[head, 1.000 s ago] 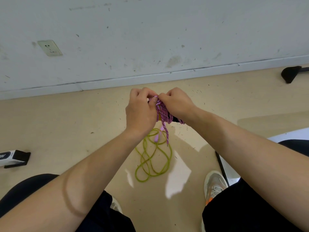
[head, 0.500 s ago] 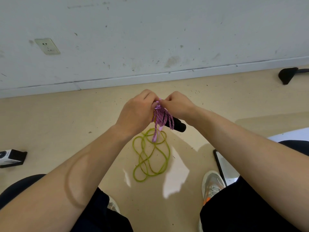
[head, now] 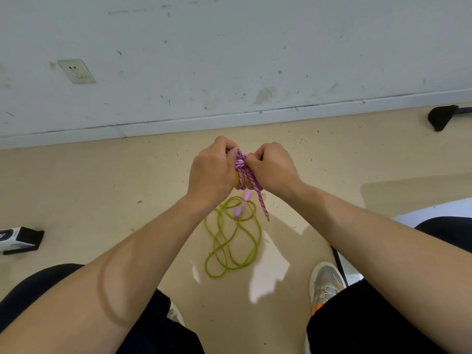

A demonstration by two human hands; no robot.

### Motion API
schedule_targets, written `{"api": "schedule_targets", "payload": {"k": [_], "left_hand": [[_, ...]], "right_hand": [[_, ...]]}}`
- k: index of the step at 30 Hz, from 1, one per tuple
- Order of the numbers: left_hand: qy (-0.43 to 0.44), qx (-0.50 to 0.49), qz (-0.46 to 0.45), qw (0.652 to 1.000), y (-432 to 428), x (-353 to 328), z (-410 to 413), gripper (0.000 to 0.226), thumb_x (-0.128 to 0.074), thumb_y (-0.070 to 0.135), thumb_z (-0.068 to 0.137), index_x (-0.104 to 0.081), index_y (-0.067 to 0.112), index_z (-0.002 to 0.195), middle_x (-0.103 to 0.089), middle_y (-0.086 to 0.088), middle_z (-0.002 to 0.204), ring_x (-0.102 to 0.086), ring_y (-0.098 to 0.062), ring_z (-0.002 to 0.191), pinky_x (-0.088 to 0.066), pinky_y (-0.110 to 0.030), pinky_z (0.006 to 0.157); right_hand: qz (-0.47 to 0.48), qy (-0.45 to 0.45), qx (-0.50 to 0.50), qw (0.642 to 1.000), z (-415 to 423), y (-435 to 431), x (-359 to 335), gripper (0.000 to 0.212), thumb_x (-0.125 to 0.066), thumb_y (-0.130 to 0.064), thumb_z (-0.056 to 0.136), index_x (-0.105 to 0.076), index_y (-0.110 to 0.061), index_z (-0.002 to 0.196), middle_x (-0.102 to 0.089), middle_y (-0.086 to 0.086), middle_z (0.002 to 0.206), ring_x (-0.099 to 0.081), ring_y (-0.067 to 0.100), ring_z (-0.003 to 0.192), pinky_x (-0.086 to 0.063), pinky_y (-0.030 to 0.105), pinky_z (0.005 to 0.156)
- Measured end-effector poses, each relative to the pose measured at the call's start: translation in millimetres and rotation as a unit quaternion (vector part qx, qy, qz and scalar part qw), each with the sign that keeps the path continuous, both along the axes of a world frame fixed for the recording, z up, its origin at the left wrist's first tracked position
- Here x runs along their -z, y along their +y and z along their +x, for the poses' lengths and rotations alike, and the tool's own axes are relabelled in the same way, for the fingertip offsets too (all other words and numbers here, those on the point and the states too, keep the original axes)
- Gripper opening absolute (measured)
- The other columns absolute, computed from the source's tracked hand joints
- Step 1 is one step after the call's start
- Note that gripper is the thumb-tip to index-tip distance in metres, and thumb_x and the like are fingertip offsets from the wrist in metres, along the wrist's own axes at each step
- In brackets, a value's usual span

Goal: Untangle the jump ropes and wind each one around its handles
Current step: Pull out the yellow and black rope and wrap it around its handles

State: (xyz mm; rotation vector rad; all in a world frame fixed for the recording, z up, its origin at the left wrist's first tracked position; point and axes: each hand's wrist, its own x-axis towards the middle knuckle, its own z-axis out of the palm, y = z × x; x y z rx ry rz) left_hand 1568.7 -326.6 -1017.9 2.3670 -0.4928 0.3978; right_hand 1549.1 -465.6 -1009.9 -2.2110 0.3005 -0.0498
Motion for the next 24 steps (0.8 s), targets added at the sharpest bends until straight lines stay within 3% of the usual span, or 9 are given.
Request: {"api": "schedule_targets", "payload": {"k": [4, 9, 12, 14, 18, 24], "left_hand": [[0.007, -0.01, -0.016, 1.0, -0.5, 1.0, 1.0, 0.015, -0.051, 0.019, 0.1, -0.062, 0.008, 0.103, -0.069, -0.002, 0.093, -0.064, -0.027, 0.085, -0.049, -0.042, 0.075], [0.041, -0.042, -0.029, 0.998, -3.5, 2.5, 0.7, 0.016, -0.047, 0.022, 0.103, -0.06, 0.012, 0.106, -0.07, 0.001, 0.087, -0.065, -0.025, 0.083, -0.049, -0.041, 0.074], [0.047, -0.055, -0.022, 0.997, -1.7, 5.9, 3.5, 0.014, -0.042, 0.025, 0.104, -0.053, 0.016, 0.107, -0.07, 0.006, 0.076, -0.065, -0.025, 0.076, -0.049, -0.04, 0.068], [0.052, -0.059, -0.019, 0.997, 0.0, 6.5, 5.1, 0.017, -0.04, 0.03, 0.103, -0.052, 0.019, 0.107, -0.07, 0.005, 0.074, -0.065, -0.025, 0.075, -0.05, -0.042, 0.069], [0.081, -0.062, -0.044, 0.994, 2.6, 4.7, 3.8, 0.018, -0.041, 0.029, 0.104, -0.054, 0.017, 0.108, -0.071, -0.001, 0.078, -0.064, -0.027, 0.08, -0.05, -0.046, 0.075], [0.104, -0.033, -0.033, 0.993, 11.3, 3.2, 12.9, 0.03, -0.037, 0.044, 0.098, -0.055, 0.022, 0.107, -0.072, -0.001, 0.079, -0.067, -0.029, 0.083, -0.052, -0.048, 0.078]], "right_hand": [[-0.013, 0.011, 0.04, 0.999, -0.1, 0.3, 5.5, 0.034, -0.054, -0.021, 0.08, -0.044, -0.004, 0.052, -0.032, 0.011, 0.052, -0.028, 0.023, 0.053, -0.029, 0.036, 0.049], [-0.019, 0.018, 0.042, 0.999, 3.1, -1.6, 9.4, 0.029, -0.058, -0.026, 0.079, -0.051, -0.005, 0.061, -0.052, 0.008, 0.064, -0.047, 0.021, 0.063, -0.04, 0.036, 0.057], [-0.04, -0.047, -0.01, 0.998, -3.9, 6.1, 15.2, 0.009, -0.059, -0.02, 0.083, -0.058, -0.012, 0.087, -0.055, 0.004, 0.094, -0.053, 0.021, 0.083, -0.043, 0.034, 0.068], [-0.019, -0.077, -0.059, 0.995, -10.9, 13.5, 17.9, 0.026, -0.055, -0.011, 0.084, -0.058, -0.016, 0.11, -0.054, 0.002, 0.103, -0.054, 0.019, 0.089, -0.048, 0.035, 0.076], [0.012, -0.111, -0.099, 0.989, -10.0, 14.6, 18.3, 0.02, -0.053, -0.007, 0.084, -0.067, -0.018, 0.094, -0.066, -0.001, 0.089, -0.06, 0.016, 0.085, -0.051, 0.038, 0.078], [0.1, -0.073, -0.074, 0.99, -5.5, 9.0, 12.2, 0.013, -0.065, -0.021, 0.094, -0.077, -0.021, 0.091, -0.075, -0.009, 0.084, -0.067, 0.004, 0.077, -0.047, 0.019, 0.069]]}}
